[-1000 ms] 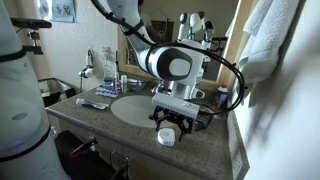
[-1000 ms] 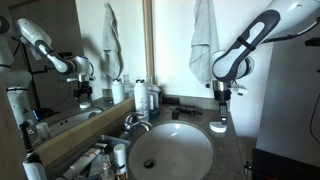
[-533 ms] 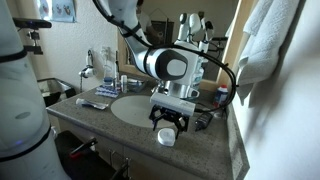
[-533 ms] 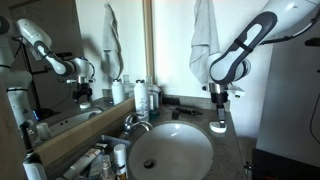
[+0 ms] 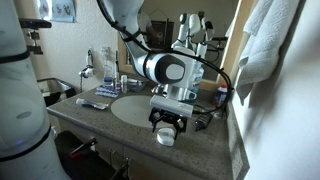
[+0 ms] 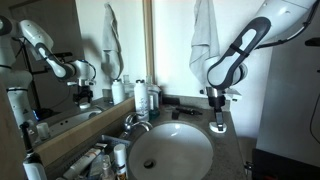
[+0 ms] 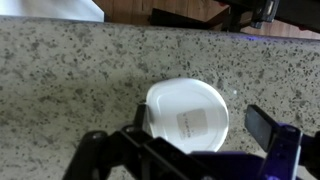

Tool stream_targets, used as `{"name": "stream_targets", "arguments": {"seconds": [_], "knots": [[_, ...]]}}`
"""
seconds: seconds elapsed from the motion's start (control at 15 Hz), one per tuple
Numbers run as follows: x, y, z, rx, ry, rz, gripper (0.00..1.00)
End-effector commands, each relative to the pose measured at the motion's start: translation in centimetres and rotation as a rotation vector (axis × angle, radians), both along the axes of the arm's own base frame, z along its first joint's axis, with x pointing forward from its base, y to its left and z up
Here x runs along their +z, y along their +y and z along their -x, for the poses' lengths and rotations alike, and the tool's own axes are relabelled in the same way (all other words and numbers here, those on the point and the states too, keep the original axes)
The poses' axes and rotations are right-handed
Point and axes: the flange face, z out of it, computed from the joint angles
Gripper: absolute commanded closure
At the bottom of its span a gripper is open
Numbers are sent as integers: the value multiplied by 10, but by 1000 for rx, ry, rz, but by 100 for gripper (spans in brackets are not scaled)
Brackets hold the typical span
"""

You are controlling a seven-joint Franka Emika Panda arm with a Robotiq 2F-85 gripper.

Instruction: Pick the object and put it in the basket

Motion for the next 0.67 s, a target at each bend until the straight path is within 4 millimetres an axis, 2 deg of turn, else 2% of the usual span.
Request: {"name": "stream_targets", "arguments": {"seconds": [0.0, 0.6], "knots": [[-3, -3, -10, 14, -22, 29, 0], [-7, -4, -16, 30, -12, 33, 0]]}}
